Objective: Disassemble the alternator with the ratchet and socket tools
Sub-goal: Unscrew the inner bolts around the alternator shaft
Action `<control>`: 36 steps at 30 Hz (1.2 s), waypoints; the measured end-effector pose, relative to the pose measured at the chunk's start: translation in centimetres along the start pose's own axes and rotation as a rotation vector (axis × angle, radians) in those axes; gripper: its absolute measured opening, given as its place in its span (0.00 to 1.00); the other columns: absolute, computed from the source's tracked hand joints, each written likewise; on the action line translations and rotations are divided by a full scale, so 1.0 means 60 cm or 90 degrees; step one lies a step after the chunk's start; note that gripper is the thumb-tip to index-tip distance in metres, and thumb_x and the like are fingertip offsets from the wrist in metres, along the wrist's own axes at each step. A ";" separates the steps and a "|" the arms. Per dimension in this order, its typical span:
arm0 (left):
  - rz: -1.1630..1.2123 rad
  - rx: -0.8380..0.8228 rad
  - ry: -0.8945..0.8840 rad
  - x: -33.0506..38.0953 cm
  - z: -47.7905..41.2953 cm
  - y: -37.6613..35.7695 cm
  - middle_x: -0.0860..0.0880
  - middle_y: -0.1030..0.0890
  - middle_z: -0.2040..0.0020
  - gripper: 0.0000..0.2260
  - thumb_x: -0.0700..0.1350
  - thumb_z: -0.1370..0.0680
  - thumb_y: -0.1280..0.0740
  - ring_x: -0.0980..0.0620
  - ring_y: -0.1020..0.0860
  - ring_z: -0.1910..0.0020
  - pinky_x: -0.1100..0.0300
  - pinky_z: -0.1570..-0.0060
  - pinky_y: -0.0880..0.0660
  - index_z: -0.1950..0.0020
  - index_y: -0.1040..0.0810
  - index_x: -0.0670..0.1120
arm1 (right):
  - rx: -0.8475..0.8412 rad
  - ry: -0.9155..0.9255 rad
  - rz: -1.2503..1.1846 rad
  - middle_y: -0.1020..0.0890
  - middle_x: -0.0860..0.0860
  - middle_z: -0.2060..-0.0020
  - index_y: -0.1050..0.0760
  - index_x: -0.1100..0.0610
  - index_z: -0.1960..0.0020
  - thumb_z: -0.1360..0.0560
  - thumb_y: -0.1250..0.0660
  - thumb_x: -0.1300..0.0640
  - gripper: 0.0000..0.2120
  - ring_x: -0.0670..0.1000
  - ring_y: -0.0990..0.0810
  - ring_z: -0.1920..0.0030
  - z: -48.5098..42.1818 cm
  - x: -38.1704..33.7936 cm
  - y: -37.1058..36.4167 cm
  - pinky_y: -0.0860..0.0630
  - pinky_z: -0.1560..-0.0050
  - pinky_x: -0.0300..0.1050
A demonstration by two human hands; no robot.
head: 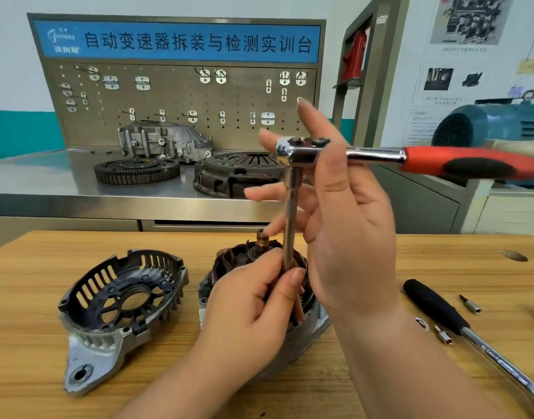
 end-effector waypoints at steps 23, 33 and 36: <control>-0.011 0.002 0.023 0.000 -0.004 -0.003 0.56 0.20 0.69 0.16 0.57 0.23 0.45 0.56 0.20 0.68 0.64 0.67 0.27 0.54 0.24 0.49 | 0.010 0.018 0.029 0.19 0.46 0.41 0.27 0.44 0.38 0.24 0.33 0.51 0.15 0.51 0.16 0.52 -0.006 -0.011 0.003 0.23 0.64 0.40; -0.045 -0.020 -0.029 0.006 -0.001 -0.001 0.58 0.19 0.65 0.19 0.55 0.21 0.48 0.59 0.22 0.66 0.63 0.64 0.28 0.53 0.24 0.44 | -0.039 -0.230 -0.166 0.15 0.53 0.48 0.22 0.54 0.42 0.22 0.51 0.40 0.25 0.51 0.16 0.67 -0.004 0.013 -0.004 0.22 0.71 0.40; -0.037 -0.018 0.000 0.005 -0.001 -0.002 0.55 0.19 0.66 0.18 0.56 0.22 0.47 0.56 0.20 0.66 0.55 0.64 0.26 0.55 0.25 0.45 | -0.021 -0.209 -0.132 0.15 0.51 0.48 0.22 0.52 0.46 0.21 0.50 0.42 0.22 0.50 0.16 0.66 -0.003 0.014 -0.002 0.23 0.72 0.39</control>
Point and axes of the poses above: each hand's wrist, its own z-axis away from the middle knuckle, its own y-axis out of the back of the hand, x = y × z, the point moved 4 cm from there along -z, towards the middle knuckle
